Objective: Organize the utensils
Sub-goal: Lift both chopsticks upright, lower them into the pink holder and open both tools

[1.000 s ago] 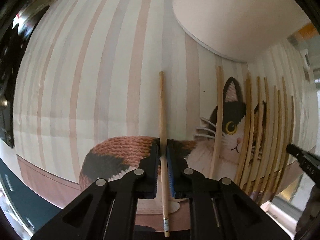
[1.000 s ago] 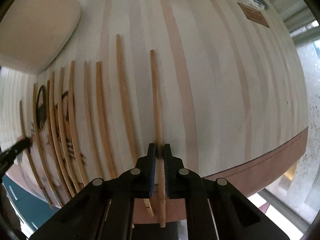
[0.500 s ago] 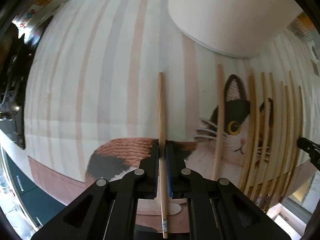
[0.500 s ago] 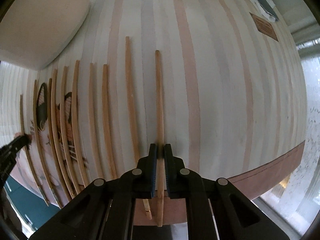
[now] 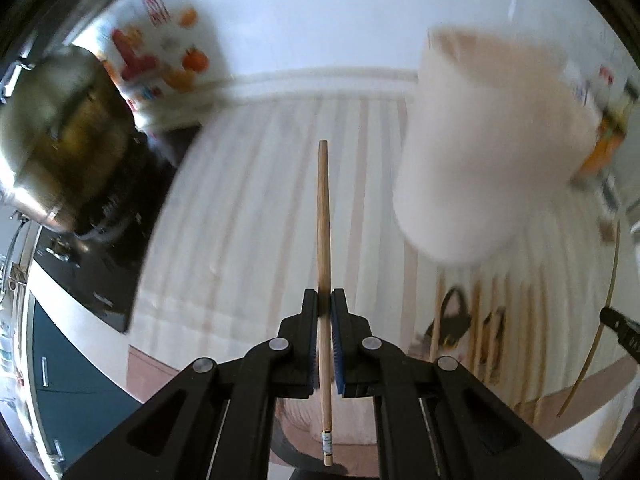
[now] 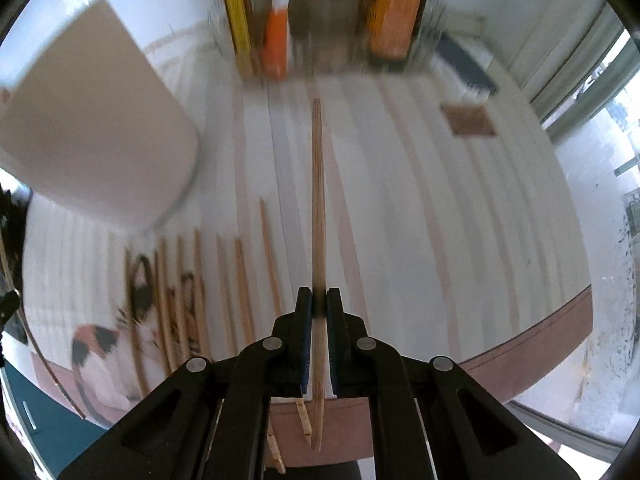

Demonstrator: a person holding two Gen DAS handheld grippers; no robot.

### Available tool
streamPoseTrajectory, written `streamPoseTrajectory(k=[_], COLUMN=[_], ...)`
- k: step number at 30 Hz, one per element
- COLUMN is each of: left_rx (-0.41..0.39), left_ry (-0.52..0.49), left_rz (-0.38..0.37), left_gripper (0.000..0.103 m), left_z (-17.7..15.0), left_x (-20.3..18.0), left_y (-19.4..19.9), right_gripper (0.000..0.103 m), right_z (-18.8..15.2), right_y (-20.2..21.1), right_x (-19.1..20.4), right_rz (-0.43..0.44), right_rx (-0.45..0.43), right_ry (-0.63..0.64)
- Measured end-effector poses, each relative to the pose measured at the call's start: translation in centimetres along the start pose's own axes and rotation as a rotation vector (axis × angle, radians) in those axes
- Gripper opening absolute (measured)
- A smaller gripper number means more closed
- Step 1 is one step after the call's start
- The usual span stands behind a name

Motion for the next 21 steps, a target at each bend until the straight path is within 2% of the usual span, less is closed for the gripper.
streamPoseTrajectory(k=[2, 5, 11, 14, 17, 21], left_rx=[-0.043, -0.11, -0.249, -0.303, -0.338, -0.351], left_ry=[0.029, 0.079, 0.165, 0.192, 0.209, 0.243], left_rz=[-0.029, -0.096, -0.257, -0.322, -0.359, -0.411], left_gripper=[0.004, 0.004, 0.004, 0.004, 0.004, 0.004], left_z=[1.5, 4.7, 12.7, 16.9, 20.4, 24.0], left_x=[0.3, 0.4, 0.2, -0.7, -1.7, -3.7], left_y=[1.8, 5.5, 14.6, 17.6, 18.1, 17.0], right_gripper=[0.007, 0.007, 0.007, 0.007, 0.007, 0.007], right_z=[0.9, 4.3, 11.6, 15.1, 19.2, 24.1], right_y=[1.9, 4.7, 12.7, 15.8, 18.3, 19.2], right_x=[-0.1, 0.9, 3.7, 5.6, 7.2, 8.8], right_rz=[0.011, 0.062, 0.196, 0.243, 0.255, 0.258], right_rx=[-0.048, -0.131, -0.323, -0.398, -0.481, -0.536], right_ry=[-0.014, -0.047, -0.063, -0.053, -0.041, -0.052])
Point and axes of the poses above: each gripper's, at about its wrist camera, not at the fingertips, and y roughly against the way its jaws point, x to its left, z to its top, the point moved 9 cm from there along -y, roughly the way its jaws point, and after that the axes turned 10 degrees about y, right-handed, at the moved point
